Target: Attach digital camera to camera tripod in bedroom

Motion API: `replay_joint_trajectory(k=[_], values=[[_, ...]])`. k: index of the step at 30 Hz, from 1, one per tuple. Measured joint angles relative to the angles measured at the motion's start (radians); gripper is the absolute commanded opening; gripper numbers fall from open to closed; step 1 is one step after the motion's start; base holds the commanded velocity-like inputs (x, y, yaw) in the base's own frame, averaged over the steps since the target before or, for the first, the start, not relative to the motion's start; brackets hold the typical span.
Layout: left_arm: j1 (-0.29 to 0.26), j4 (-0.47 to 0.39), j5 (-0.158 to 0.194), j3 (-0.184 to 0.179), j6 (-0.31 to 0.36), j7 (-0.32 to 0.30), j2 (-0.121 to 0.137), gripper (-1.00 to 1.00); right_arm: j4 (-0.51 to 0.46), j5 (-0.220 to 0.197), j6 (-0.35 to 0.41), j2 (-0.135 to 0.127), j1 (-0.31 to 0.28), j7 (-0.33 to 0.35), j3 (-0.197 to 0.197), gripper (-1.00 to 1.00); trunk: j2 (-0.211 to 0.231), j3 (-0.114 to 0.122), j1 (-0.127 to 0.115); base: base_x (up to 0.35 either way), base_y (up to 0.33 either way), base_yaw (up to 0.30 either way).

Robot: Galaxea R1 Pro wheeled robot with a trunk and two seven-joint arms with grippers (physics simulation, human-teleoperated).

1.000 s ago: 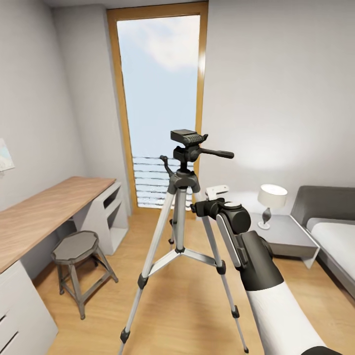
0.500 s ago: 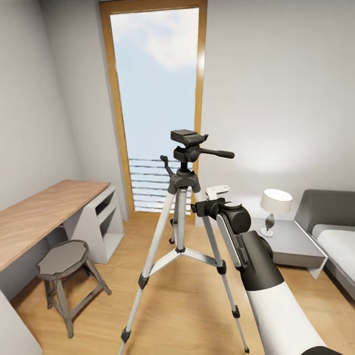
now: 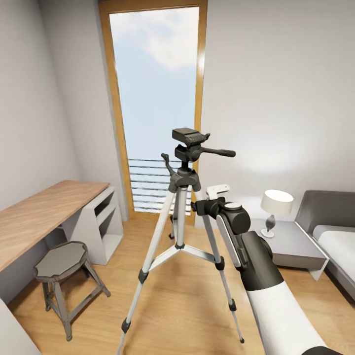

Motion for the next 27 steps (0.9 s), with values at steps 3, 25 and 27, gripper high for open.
replay_joint_trajectory(k=[3,25,27], values=[[0.000,0.000,0.000,0.000,0.000,0.000,0.000,1.00,0.003,0.001,-0.017,-0.007,0.000,-0.001,0.000,-1.00,0.000,0.000,0.000,0.000,0.000,0.000],[0.000,0.000,0.000,0.000,0.000,0.000,0.000,1.00,0.220,-0.002,-0.187,-0.045,0.001,-0.001,-0.002,-1.00,0.000,0.000,0.000,0.000,0.000,0.000],[0.000,0.000,0.000,0.000,0.000,0.000,0.000,1.00,0.223,0.000,-0.187,-0.045,0.001,-0.001,-0.002,-1.00,0.000,0.000,0.000,0.000,0.000,0.000]])
